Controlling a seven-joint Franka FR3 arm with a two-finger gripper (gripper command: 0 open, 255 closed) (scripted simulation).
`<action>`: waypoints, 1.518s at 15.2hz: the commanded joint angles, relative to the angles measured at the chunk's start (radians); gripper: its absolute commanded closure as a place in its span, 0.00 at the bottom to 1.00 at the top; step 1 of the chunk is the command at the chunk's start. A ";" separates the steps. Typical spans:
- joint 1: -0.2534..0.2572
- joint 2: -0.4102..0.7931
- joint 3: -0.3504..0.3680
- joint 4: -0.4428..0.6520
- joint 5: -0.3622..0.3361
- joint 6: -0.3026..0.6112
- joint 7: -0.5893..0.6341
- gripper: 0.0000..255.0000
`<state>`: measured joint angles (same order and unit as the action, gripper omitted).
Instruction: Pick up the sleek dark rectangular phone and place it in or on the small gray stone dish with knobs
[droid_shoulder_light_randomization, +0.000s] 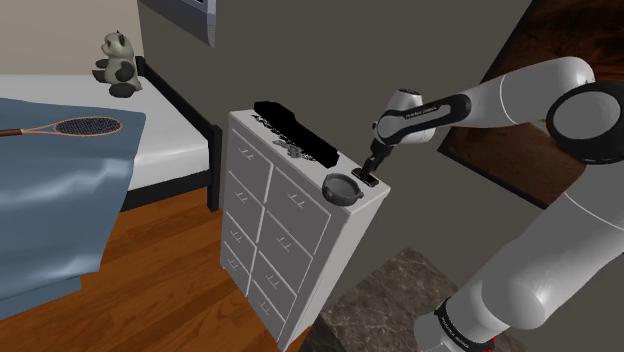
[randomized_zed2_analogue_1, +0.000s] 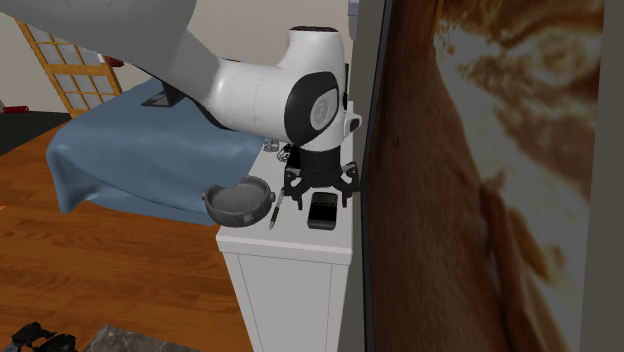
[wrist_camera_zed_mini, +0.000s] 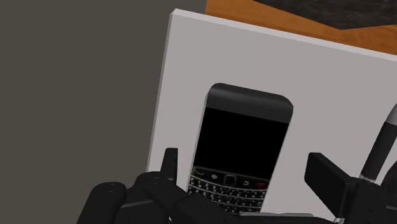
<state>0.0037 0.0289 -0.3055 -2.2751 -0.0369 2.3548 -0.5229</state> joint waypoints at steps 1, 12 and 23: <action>-0.002 0.020 -0.001 -0.006 0.008 0.026 -0.008 0.00; -0.004 0.034 0.000 -0.014 0.013 0.047 -0.012 1.00; -0.003 0.008 -0.001 0.002 0.003 0.007 -0.006 1.00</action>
<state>0.0000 0.0453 -0.3064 -2.2777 -0.0301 2.3744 -0.5320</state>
